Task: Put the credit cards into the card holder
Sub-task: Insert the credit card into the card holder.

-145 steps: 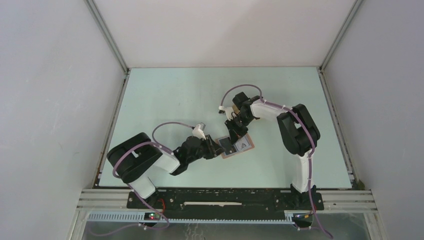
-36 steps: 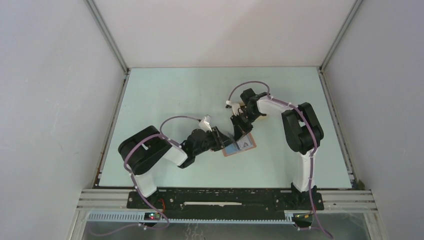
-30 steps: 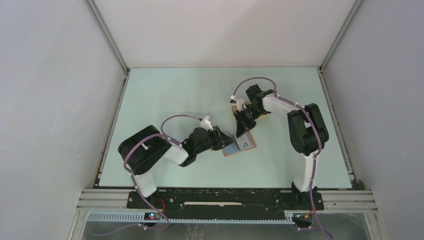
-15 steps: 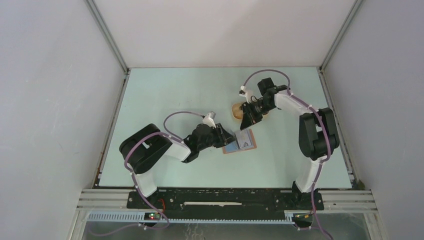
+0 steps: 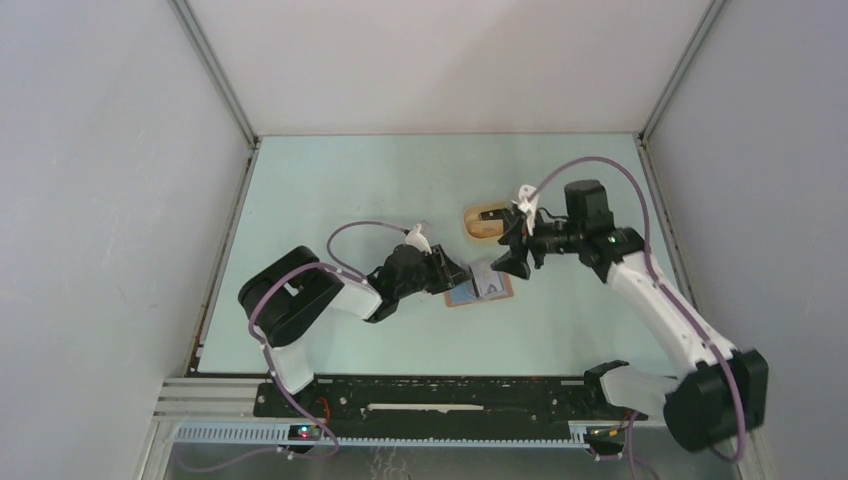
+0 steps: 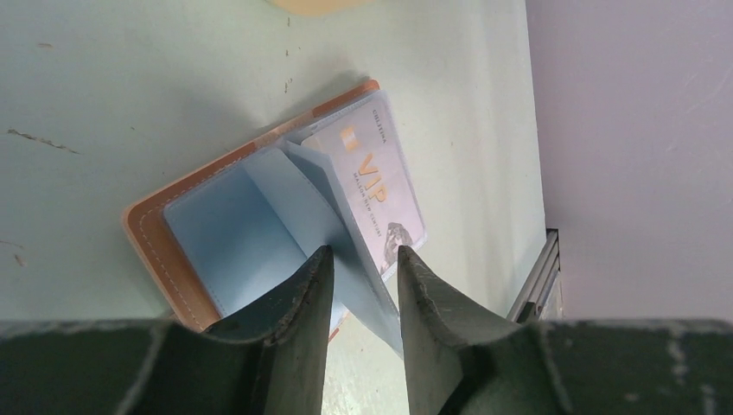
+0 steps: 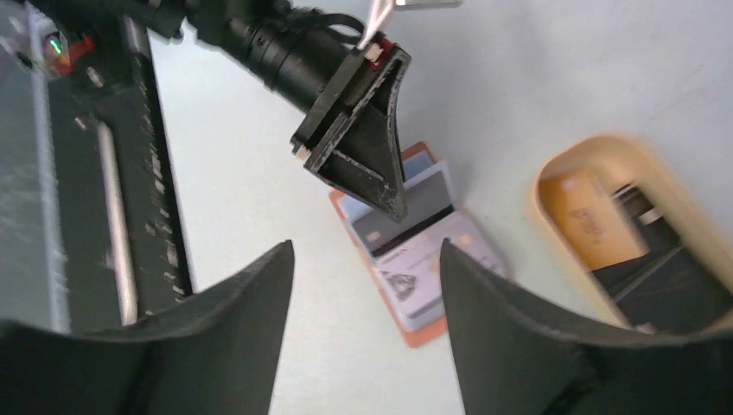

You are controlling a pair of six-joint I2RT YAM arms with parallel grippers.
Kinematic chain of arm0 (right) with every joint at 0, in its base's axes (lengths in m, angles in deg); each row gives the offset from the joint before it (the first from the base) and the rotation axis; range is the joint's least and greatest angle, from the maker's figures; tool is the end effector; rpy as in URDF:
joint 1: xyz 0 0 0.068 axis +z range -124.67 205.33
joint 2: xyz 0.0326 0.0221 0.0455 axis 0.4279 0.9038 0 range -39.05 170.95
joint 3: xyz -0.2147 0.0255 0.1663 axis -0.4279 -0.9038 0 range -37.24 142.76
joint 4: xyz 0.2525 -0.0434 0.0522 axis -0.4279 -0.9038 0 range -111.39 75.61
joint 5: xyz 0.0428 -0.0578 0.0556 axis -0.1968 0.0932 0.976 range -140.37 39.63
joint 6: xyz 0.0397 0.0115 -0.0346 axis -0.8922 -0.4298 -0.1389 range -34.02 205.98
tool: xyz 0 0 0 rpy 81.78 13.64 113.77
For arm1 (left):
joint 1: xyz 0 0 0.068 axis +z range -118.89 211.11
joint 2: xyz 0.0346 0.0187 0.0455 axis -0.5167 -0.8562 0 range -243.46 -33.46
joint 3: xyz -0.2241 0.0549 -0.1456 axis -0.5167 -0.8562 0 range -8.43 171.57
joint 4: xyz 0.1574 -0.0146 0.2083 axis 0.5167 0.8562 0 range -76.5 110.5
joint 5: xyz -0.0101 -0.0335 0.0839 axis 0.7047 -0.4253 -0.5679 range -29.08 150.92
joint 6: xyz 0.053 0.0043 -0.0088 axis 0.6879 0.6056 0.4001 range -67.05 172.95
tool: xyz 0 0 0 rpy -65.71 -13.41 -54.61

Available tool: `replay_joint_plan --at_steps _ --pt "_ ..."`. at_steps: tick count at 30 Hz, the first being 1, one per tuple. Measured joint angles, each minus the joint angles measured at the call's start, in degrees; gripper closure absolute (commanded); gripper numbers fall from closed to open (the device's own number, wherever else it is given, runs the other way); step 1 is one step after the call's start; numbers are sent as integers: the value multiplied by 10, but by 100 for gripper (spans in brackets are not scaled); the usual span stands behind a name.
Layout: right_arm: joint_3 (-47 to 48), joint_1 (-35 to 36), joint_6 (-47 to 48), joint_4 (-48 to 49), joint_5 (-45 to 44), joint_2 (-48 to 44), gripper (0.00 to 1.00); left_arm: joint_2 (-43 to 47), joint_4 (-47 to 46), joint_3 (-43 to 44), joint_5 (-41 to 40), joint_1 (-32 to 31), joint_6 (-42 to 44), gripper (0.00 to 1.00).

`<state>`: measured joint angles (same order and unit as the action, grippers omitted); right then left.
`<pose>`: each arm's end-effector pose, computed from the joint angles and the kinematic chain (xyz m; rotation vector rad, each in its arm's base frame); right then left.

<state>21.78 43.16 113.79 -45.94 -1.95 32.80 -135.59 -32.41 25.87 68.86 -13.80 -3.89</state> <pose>0.2391 0.1048 0.3001 -1.2039 1.8169 0.8810 0.2266 -0.2327 0.1266 -0.1251 2.1844 -1.2414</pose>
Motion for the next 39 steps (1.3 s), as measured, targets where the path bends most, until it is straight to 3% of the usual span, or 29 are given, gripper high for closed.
replay_joint_plan --at_steps 3,6,11,21,29,39 --pt "-72 -2 57 54 28 -75 23 -3 -1 0 3 1 2 62" --pt "-97 0 107 61 41 -71 25 -10 -2 0 4 1 3 63" --pt "-150 55 139 98 -45 -36 26 -14 -5 0 9 2 3 63" --pt "-157 199 142 173 -242 44 28 -14 -21 0 18 7 3 62" --pt "-157 232 133 207 -342 85 27 -15 -32 0 24 12 3 62" --pt "-155 233 93 211 -372 101 27 -18 -39 0 29 14 3 62"
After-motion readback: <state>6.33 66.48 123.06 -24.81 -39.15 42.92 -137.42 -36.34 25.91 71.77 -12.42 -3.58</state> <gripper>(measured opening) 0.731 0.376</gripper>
